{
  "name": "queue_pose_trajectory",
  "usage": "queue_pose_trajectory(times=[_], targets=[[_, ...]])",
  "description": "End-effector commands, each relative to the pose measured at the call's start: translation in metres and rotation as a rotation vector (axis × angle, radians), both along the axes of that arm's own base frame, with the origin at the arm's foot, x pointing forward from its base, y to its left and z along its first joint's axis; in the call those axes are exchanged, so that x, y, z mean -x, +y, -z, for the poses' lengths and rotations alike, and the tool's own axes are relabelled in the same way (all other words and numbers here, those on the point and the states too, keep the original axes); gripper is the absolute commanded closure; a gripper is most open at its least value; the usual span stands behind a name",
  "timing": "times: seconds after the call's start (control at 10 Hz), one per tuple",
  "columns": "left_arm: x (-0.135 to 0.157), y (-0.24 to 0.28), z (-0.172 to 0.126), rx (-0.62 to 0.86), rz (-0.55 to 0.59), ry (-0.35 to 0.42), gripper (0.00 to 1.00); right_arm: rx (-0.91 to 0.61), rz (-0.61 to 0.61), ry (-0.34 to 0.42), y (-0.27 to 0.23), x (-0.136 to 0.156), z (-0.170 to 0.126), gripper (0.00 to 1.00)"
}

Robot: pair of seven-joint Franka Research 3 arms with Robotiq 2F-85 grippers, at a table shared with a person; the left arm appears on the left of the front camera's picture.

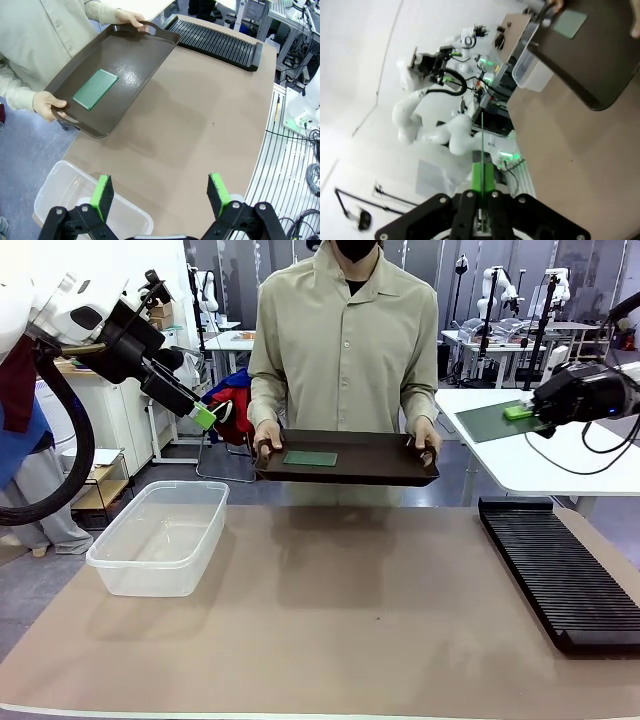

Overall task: Sort PCBs into racks and boxes based on the side picked up.
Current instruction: If the short side of the Blank PCB is picked up, insert it into the PCB Rack ; if the long side is picked up, place it in the Organizing box.

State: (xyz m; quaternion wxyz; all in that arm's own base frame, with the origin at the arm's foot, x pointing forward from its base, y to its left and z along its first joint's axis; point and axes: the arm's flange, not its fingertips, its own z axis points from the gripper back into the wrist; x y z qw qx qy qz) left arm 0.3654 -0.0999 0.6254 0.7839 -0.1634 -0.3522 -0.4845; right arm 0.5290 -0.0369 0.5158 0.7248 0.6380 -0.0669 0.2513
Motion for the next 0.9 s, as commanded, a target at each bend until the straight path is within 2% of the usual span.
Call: queue_pose_trajectory(times=[0.0, 0.1, 0.2, 0.4, 0.6, 0.7, 0.8], targets=[[0.001, 0.001, 0.000, 0.001, 0.003, 0.007, 0.00, -0.017, -0.083, -0.237, -0.021, 0.008, -0.002, 0.98], [0.001, 0.001, 0.000, 0.001, 0.003, 0.007, 0.00, -0.006, -0.077, -0.334, -0.034, 0.011, -0.009, 0.98], [0.001, 0.001, 0.000, 0.001, 0.003, 0.007, 0.00, 0.002, -0.040, -0.473, -0.049, 0.012, -0.019, 0.98], [0.001, 0.001, 0.000, 0.001, 0.003, 0.007, 0.00, 0.030, -0.035, -0.654, -0.075, 0.008, -0.026, 0.98], [0.001, 0.001, 0.000, 0.001, 0.003, 0.007, 0.00, -0.027, 0.050, -0.625, -0.102, -0.003, -0.027, 0.98], [0.001, 0.001, 0.000, 0.001, 0.003, 0.007, 0.00, 0.016, -0.017, -0.628, -0.084, 0.008, -0.033, 0.98], [0.001, 0.001, 0.000, 0.001, 0.003, 0.007, 0.00, 0.016, -0.017, -0.628, -0.084, 0.008, -0.033, 0.98]])
